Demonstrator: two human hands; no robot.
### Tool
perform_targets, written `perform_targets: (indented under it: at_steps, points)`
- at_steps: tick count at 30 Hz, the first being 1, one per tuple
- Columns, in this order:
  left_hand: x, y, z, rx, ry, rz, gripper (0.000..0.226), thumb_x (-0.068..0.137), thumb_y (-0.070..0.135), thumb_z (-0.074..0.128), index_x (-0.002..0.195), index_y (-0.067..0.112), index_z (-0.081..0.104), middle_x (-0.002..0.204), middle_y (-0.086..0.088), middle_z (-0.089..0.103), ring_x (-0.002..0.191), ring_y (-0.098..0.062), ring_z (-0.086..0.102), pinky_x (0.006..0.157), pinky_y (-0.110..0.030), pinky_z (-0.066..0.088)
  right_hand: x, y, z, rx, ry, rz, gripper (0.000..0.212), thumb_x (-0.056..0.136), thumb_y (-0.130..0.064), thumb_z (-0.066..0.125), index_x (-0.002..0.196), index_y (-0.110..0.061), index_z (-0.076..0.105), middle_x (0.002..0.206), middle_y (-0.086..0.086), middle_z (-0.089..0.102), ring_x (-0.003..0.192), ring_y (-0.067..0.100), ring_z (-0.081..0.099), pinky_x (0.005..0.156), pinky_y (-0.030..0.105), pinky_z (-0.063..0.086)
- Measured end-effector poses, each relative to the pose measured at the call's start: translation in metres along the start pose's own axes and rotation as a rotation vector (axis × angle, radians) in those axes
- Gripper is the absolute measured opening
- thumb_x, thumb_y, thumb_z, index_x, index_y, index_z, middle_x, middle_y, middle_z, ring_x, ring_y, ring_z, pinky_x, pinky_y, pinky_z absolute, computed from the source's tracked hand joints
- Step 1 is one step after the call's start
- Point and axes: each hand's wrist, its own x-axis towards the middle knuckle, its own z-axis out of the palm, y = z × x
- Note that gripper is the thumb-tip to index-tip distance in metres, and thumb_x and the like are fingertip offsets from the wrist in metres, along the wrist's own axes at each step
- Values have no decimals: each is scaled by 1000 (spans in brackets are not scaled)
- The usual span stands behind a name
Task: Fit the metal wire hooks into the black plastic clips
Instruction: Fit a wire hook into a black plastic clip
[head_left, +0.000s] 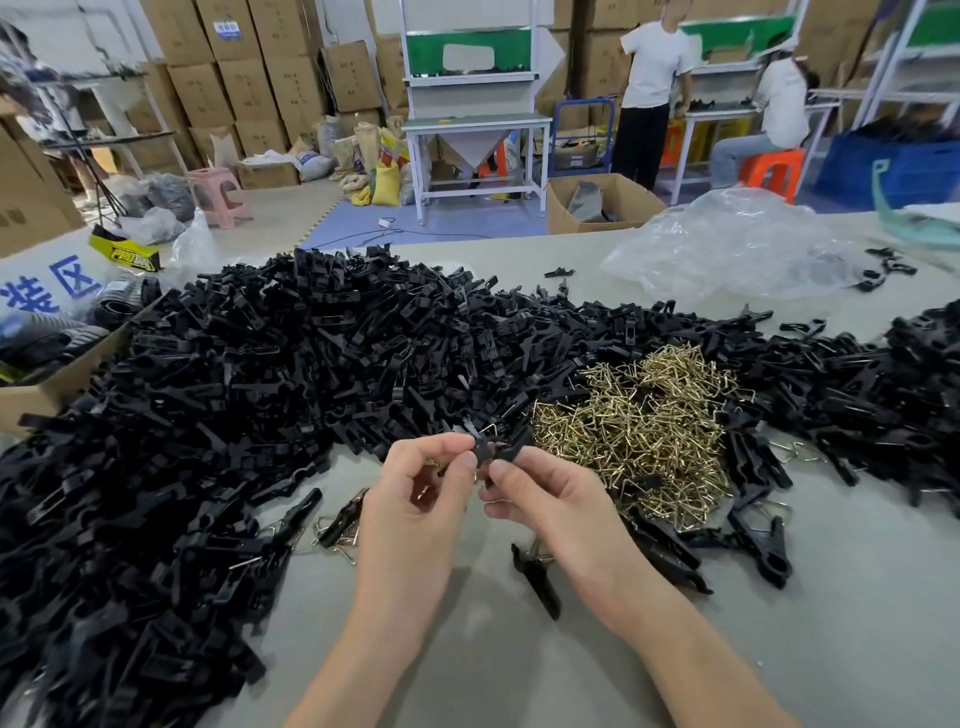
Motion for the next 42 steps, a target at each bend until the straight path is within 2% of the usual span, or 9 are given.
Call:
perform_targets:
  at_steps: [5, 8, 11, 13, 16, 23, 26, 32, 42]
  points:
    - [2, 0, -3, -1, -66, -66, 15, 98, 20, 61, 98, 28, 73, 63, 5, 62, 56, -3, 54, 57, -9, 41, -1, 3, -3, -409, 75, -169, 25, 100, -21, 63, 122, -29, 70, 110, -15, 69, 101, 0, 65, 86, 15, 49]
    - [3, 1, -6, -116, -123, -181, 16, 97, 25, 63, 93, 26, 78, 63, 3, 64, 61, -9, 59, 69, -21, 52, -3, 3, -3, -530, 41, -202, 23, 101, -22, 61, 122, -28, 70, 112, -19, 64, 105, 0, 63, 83, 15, 49]
    - [3, 5, -9, -288, -193, -225, 14, 84, 36, 71, 94, 29, 79, 72, 0, 71, 72, -9, 67, 80, -26, 58, -5, 3, -4, -483, 56, -178, 18, 101, -25, 61, 114, -33, 72, 105, -16, 68, 89, 7, 66, 72, 27, 58]
    - [0, 7, -8, -335, -262, -209, 22, 77, 31, 74, 99, 30, 78, 75, -3, 73, 78, -10, 71, 79, -18, 55, -5, 2, -5, -457, 25, -159, 20, 101, -27, 61, 114, -38, 71, 104, -16, 71, 91, 7, 68, 80, 25, 56]
    - [-2, 7, -5, -233, -239, -139, 20, 85, 15, 72, 100, 28, 77, 80, -5, 75, 79, -10, 73, 76, -12, 51, -4, 3, -4, -424, -16, -137, 23, 102, -21, 60, 115, -35, 72, 104, -13, 74, 96, 7, 70, 86, 20, 53]
    - [4, -1, -8, -173, -155, -107, 18, 90, 26, 64, 106, 29, 71, 78, 5, 73, 68, -10, 66, 70, -21, 56, 1, 4, -5, -329, 9, -117, 22, 99, -20, 64, 117, -29, 74, 110, -6, 72, 98, 14, 69, 95, 40, 56]
    - [4, -3, -6, -139, -154, -103, 20, 86, 32, 65, 104, 31, 72, 84, 4, 75, 66, -9, 65, 68, -19, 54, -1, 3, -2, -290, -41, -115, 24, 98, -20, 64, 113, -36, 75, 108, -5, 72, 99, 14, 70, 91, 34, 57]
    - [6, -4, -9, -114, -157, -117, 20, 92, 18, 66, 101, 34, 74, 88, 9, 77, 66, -5, 65, 68, -14, 52, -2, 0, -2, -272, -86, -99, 25, 100, -16, 62, 116, -31, 74, 109, -1, 73, 94, 17, 71, 85, 25, 57]
    - [6, -5, -8, -155, -157, -194, 23, 92, 14, 67, 107, 30, 73, 90, 3, 78, 72, -9, 70, 69, -14, 53, -4, 4, -5, -377, -90, -107, 22, 98, -25, 65, 116, -34, 75, 95, -3, 67, 84, 10, 69, 84, 25, 56]
